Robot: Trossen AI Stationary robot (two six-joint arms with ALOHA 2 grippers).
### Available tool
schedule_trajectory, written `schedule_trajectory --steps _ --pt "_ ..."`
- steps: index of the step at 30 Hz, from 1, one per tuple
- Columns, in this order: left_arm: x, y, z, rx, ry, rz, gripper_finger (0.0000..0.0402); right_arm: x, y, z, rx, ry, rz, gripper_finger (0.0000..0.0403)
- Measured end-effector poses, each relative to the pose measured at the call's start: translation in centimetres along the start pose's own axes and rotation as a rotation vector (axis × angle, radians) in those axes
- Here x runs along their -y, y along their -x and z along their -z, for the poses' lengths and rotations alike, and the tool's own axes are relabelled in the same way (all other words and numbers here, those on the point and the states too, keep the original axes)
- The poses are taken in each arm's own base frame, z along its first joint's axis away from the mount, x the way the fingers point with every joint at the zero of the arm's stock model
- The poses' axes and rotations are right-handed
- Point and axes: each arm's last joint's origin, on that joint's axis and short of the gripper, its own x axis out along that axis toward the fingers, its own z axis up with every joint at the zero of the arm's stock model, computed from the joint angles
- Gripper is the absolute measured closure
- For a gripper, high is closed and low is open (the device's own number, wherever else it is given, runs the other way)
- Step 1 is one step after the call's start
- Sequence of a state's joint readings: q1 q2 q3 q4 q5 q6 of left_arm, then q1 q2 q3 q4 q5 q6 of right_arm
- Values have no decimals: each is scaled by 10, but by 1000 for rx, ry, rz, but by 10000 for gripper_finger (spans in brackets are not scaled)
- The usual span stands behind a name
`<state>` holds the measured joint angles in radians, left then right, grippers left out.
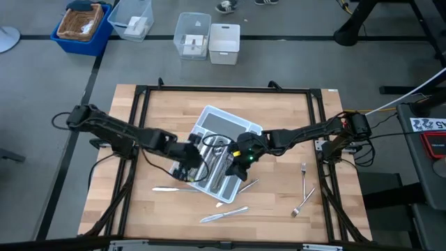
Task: Sort silverware
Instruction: Put the silver knife into the white cutlery tray
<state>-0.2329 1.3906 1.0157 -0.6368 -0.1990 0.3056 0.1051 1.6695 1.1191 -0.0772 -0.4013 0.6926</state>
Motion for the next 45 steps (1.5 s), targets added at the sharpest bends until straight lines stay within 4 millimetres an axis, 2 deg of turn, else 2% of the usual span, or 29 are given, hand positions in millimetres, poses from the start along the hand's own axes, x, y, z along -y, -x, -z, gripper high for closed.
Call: schedule_trajectory --steps 4,6,8,13,19,24,29,36,45 --pt "22 11 -7 42 454 56 318 -2 0 1 -45 64 -58 346" --pt "36 14 -10 43 599 93 318 -3 0 2 -67 93 -90 346" --pt "49 16 -13 38 675 125 318 -4 3 3 -84 115 -112 346" --pt "81 15 -13 5 642 176 318 -15 23 3 -80 164 -107 346" --pt "114 -3 4 -95 532 187 318 -30 71 12 -57 177 29 346" --pt "127 -19 15 -157 490 175 318 -36 109 23 -28 161 181 346" --pt "132 -33 23 -218 469 152 318 -38 137 35 -19 149 295 346" --pt "139 -51 28 -283 395 135 318 -35 159 48 -46 132 417 346" --pt "144 -63 31 -325 479 90 318 -32 163 54 -91 118 474 346"
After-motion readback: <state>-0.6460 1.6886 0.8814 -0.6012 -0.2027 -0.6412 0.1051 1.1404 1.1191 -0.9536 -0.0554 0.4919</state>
